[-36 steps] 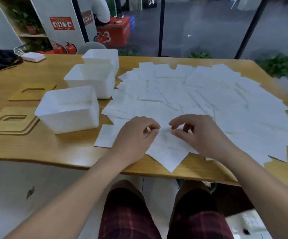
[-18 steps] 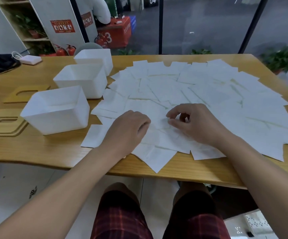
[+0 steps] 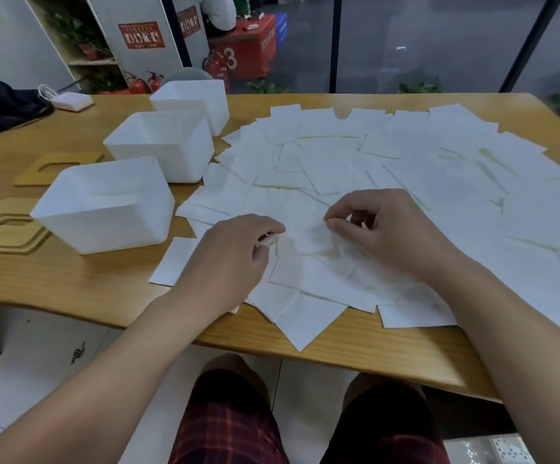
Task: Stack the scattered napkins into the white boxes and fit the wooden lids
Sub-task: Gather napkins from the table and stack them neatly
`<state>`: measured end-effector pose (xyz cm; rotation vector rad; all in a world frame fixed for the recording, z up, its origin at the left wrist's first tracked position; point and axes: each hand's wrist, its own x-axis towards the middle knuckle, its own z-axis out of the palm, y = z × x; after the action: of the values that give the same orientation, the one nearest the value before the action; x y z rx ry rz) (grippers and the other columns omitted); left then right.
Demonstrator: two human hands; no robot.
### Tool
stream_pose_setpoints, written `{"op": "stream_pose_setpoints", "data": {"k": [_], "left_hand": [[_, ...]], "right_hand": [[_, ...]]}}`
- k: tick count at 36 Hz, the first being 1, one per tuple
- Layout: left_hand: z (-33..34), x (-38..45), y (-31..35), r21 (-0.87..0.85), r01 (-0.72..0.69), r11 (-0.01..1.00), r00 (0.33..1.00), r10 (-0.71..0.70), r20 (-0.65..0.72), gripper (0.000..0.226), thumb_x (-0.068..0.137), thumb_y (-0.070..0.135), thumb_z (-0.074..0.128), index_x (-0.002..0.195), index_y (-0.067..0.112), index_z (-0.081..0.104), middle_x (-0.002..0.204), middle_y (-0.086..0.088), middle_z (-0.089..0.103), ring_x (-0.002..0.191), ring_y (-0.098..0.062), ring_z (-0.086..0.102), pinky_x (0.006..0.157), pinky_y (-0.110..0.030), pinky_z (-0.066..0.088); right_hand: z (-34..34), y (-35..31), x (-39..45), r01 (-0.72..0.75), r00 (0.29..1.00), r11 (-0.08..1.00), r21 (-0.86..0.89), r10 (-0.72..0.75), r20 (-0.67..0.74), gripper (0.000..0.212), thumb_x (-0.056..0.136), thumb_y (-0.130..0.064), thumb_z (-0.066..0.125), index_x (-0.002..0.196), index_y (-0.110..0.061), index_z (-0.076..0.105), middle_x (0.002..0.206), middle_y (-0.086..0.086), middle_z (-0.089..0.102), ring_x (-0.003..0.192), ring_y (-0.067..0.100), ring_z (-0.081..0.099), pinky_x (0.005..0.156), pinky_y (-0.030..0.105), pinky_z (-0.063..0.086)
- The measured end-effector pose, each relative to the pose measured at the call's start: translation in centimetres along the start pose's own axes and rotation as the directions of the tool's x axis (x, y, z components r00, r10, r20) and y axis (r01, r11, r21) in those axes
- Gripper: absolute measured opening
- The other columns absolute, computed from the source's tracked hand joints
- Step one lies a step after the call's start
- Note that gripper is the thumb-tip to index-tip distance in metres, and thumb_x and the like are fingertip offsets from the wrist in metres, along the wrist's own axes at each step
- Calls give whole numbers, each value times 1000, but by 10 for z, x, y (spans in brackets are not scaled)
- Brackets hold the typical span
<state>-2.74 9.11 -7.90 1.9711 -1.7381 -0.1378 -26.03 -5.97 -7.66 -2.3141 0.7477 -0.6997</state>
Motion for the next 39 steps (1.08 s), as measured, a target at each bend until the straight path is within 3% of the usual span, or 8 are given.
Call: {"op": "stream_pose_setpoints", "data": {"k": [5,11,14,17,21,25,31,39], "left_hand": [[-10,-2,-6,-100,94,991,995,-89,49,31,107,20,66,127,42,76,114,37,65,104,23,57,87,4,38],[-10,-2,1,-288,129,949,989,-146,-38,34,105,15,68,118,44,79,110,27,75,100,3,67,80,-2,44],[-9,-5,17,-367,18,930,999,-34,-37,36,104,9,66,113,42,79,114,26,75,109,-4,67,87,-10,48],[-6,-6,29,-506,-68,860,997,37,-71,34,104,3,65,113,32,80,113,17,78,114,-14,70,93,-23,55],[-5,-4,33,-655,-72,753,991,-22,-133,36,104,-4,60,114,23,81,114,9,79,113,-17,72,94,-29,57],[-1,1,27,-690,53,722,993,-108,-37,33,104,6,65,116,32,81,114,7,76,95,-32,71,83,-36,54],[8,7,18,-326,24,945,1000,-18,22,24,104,22,69,121,37,75,112,18,70,97,-4,68,76,-13,49],[6,25,1,-121,-96,988,979,115,167,25,101,25,72,124,34,76,115,20,68,109,-1,60,90,-21,50]], "right_hand": [[0,4,1,10,1000,996,-87,-9,14,7,100,-27,75,99,-33,79,95,-18,75,83,11,66,72,25,51],[3,5,2,44,999,993,-110,-47,-18,36,96,-30,80,131,-34,71,119,-22,67,96,6,64,76,18,48],[-3,-4,-1,99,995,987,-130,-97,20,71,91,-34,85,154,-41,51,157,-22,44,137,3,46,107,17,39],[-10,-10,-3,159,987,978,-134,-157,24,53,91,-36,86,139,-40,65,161,-24,43,152,9,35,124,41,32],[-26,-17,-9,78,996,979,189,-87,37,5,99,-27,79,103,-24,81,109,-7,79,106,19,72,92,48,57],[-38,-19,-10,-52,990,952,300,10,139,12,100,-27,77,111,-29,79,78,14,70,59,22,58,56,26,46],[-32,-5,-10,-162,956,984,-80,176,235,19,92,-32,82,107,-43,76,90,-22,71,84,-9,66,67,13,45],[-27,-2,-11,-126,970,984,-129,149,192,7,89,-36,82,92,-38,76,75,-6,65,63,5,57,62,29,46]]}}
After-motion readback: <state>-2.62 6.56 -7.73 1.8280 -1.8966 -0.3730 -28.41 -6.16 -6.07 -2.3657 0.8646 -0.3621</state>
